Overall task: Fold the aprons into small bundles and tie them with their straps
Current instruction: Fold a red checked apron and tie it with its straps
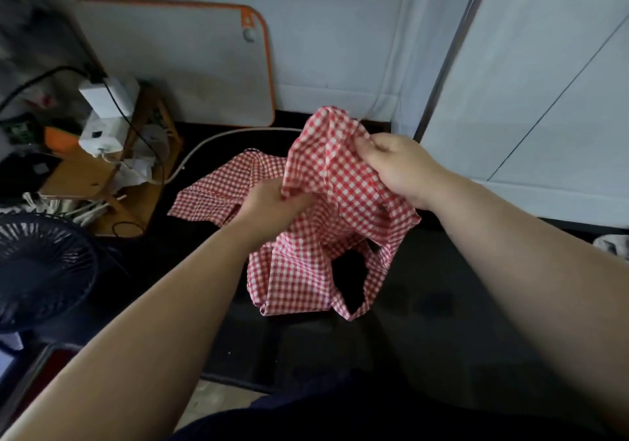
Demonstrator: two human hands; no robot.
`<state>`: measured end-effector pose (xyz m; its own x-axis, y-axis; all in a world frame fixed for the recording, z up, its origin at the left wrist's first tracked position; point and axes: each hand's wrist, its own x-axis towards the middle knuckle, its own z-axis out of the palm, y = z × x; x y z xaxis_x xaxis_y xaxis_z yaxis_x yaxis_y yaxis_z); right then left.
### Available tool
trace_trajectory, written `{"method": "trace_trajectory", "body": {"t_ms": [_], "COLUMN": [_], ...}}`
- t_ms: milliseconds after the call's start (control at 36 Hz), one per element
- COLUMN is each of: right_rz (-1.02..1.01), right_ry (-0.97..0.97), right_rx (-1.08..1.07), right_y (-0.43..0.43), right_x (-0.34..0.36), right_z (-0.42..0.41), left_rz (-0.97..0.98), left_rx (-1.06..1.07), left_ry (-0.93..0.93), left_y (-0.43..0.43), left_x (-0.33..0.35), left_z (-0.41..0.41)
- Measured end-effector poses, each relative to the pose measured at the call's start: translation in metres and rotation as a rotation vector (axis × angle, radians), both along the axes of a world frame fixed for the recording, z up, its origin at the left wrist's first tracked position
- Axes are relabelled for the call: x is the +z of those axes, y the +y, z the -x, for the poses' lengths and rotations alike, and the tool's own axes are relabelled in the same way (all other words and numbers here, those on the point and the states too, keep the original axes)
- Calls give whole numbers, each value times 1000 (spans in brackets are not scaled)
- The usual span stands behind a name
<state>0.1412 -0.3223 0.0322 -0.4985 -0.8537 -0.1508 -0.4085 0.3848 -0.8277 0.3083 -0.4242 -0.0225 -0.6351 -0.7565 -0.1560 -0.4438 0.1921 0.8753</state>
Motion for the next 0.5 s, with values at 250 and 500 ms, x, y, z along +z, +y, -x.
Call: {"method": "trace_trajectory", "body": {"t_ms": [250,500], "right_rz": [213,-551], "right_ry": [-154,-496], "right_rx": [-355,239], "right_y": [-3,11], "right_x": [-22,-48], "right_z": [2,-29], "left_rz": [0,-470], "left_rx": [278,-558], "left_ry": [-26,-519], "left_y": [-35,-5], "left_x": [3,-16], "left_z": [-33,-84]}}
